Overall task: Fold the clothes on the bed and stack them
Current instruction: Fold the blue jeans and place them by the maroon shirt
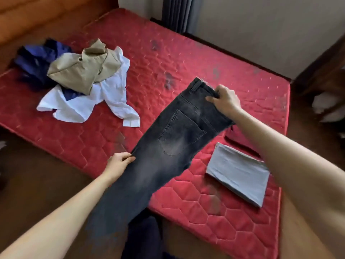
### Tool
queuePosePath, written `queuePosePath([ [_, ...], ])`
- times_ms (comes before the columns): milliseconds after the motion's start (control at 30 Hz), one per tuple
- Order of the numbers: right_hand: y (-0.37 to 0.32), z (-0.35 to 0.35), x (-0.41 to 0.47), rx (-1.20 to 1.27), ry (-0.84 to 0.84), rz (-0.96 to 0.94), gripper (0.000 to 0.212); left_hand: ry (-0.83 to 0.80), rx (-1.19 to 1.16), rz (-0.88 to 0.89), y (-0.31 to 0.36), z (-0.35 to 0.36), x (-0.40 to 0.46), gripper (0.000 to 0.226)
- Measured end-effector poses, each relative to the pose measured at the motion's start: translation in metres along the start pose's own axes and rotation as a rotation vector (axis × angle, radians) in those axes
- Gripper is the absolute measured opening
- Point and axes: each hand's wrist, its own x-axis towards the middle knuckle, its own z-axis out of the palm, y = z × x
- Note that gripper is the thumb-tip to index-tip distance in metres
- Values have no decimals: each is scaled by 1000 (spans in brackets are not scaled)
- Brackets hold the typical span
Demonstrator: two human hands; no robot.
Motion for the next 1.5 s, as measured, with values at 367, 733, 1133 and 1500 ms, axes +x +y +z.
queuePosePath([
  [367, 32, 122, 302, -200, -239, 21, 38, -306, -126, -68, -11, 13, 258, 25],
  [733, 103, 290, 382, -67, -125, 266, 51, -54, 572, -116, -21, 126, 468, 78],
  [1133, 179, 397, 206, 204, 225, 459, 30, 2, 790, 583, -44, 236, 376, 65],
  [1500, 151, 405, 199, 452, 160, 194, 12, 282, 225, 388, -4, 215, 359, 15],
])
